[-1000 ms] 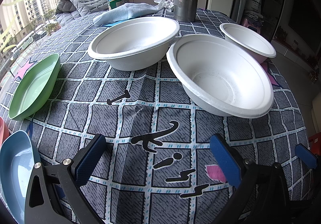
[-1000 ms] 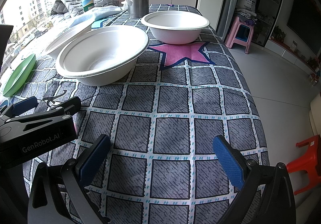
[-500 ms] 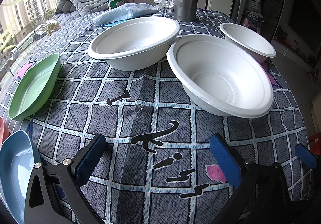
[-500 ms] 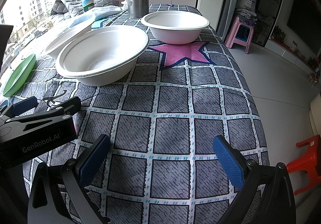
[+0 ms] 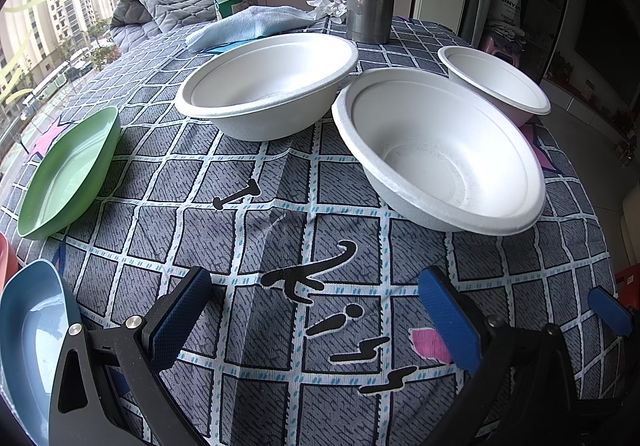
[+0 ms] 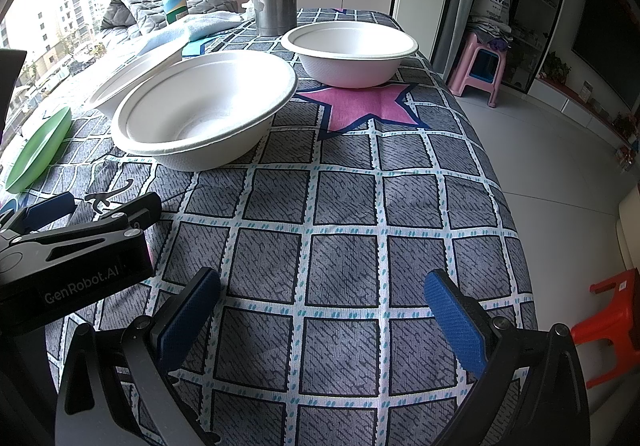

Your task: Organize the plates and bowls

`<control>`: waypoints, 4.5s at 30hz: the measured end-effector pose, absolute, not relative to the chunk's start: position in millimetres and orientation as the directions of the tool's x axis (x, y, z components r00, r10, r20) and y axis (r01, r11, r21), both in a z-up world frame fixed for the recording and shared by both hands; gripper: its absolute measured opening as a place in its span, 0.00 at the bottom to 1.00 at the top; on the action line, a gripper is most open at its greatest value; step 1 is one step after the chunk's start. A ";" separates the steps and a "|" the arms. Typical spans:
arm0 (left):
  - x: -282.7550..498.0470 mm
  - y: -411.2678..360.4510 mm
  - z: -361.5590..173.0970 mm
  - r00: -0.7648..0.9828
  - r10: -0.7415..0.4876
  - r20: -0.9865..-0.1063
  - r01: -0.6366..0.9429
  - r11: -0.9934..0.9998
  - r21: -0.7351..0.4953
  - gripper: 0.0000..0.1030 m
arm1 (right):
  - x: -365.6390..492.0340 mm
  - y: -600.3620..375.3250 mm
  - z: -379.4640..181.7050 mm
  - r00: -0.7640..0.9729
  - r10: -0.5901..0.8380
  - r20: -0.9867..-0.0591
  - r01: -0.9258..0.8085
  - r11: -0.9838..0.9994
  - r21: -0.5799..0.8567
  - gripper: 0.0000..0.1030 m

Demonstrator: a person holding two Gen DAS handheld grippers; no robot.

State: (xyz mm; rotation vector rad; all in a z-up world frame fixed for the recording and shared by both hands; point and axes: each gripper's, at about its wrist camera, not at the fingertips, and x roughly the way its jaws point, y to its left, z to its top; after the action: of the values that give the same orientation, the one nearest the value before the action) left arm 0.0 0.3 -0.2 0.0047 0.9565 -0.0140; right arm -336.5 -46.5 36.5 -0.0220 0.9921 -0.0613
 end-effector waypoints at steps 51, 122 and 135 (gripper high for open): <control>0.0 0.3 -0.2 0.576 -0.010 -0.817 0.014 1.000 -0.002 1.00 | -335.6 -46.4 36.7 0.544 -0.062 -0.837 0.042 0.998 -0.046 0.99; -7.2 222.4 87.0 -0.036 -0.120 -0.992 -0.128 0.985 -0.115 1.00 | -209.2 69.7 168.7 0.159 0.156 -0.975 -0.188 0.974 0.125 0.99; -12.2 239.0 79.0 -0.031 -0.137 -0.990 -0.099 0.986 -0.133 1.00 | -236.1 118.0 159.1 0.091 0.100 -0.991 -0.264 0.962 0.072 0.99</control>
State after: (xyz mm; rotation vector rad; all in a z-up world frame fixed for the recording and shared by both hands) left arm -12.2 239.0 79.0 -0.1831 1.6049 -0.0307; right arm -236.1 118.0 159.1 -0.1366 1.4565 0.2717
